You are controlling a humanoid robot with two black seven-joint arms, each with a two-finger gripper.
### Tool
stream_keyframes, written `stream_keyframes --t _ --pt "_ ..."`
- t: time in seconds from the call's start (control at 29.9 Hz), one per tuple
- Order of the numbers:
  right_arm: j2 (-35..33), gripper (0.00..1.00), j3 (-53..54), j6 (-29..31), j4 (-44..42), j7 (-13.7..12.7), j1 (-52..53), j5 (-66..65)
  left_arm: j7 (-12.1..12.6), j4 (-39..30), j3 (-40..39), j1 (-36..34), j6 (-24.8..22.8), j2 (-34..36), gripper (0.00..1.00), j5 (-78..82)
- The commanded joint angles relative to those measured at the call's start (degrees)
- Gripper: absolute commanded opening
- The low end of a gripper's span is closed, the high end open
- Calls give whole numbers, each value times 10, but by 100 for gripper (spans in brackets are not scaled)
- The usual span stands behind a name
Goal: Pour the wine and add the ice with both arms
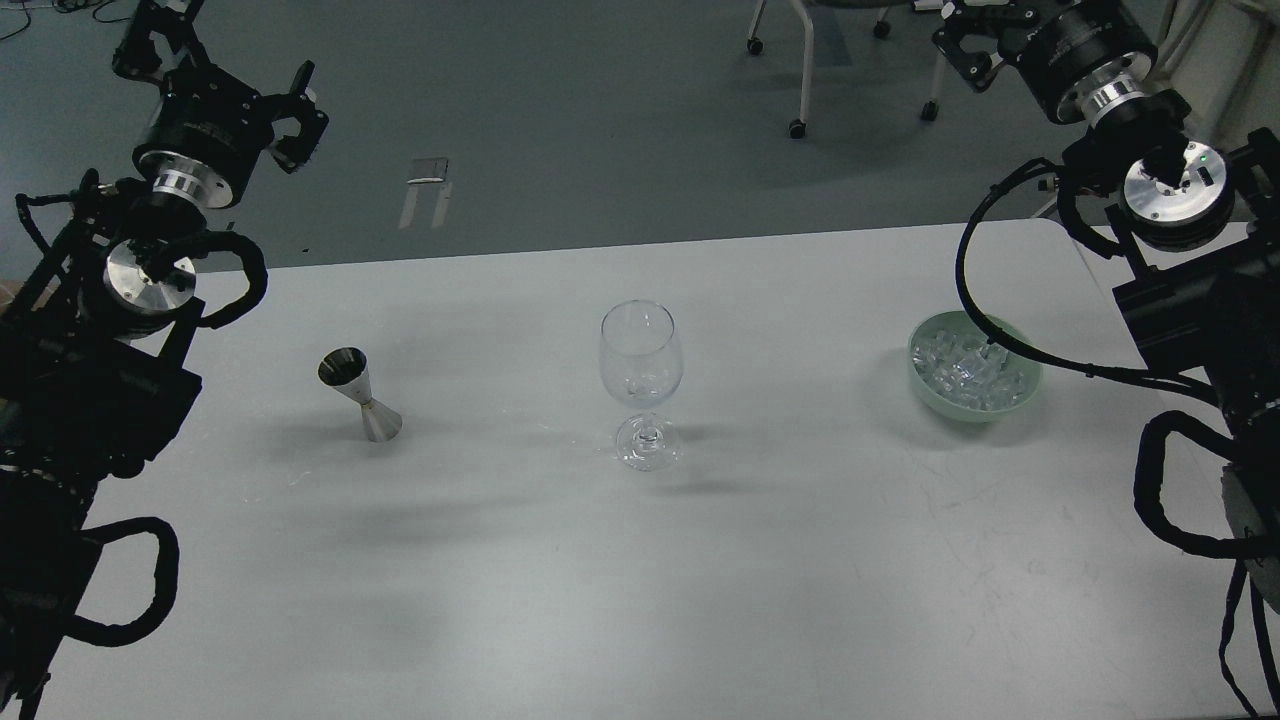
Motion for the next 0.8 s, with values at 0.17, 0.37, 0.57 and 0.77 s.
stream_keyframes --t 0.17,0.37,0.57,0.77 --pt "-13 100 0 -1 -1 6 -2 -1 -32 -2 -1 -1 0 -1 98 -33" --pt "-20 100 1 0 4 6 -16 0 -24 -49 12 9 -38 18 98 -30" --pt "-40 100 3 0 31 6 -35 1 -27 -91 11 49 -48 85 98 -35" --pt "-48 100 5 -1 43 6 -51 1 -32 -147 0 125 -48 130 98 -36"
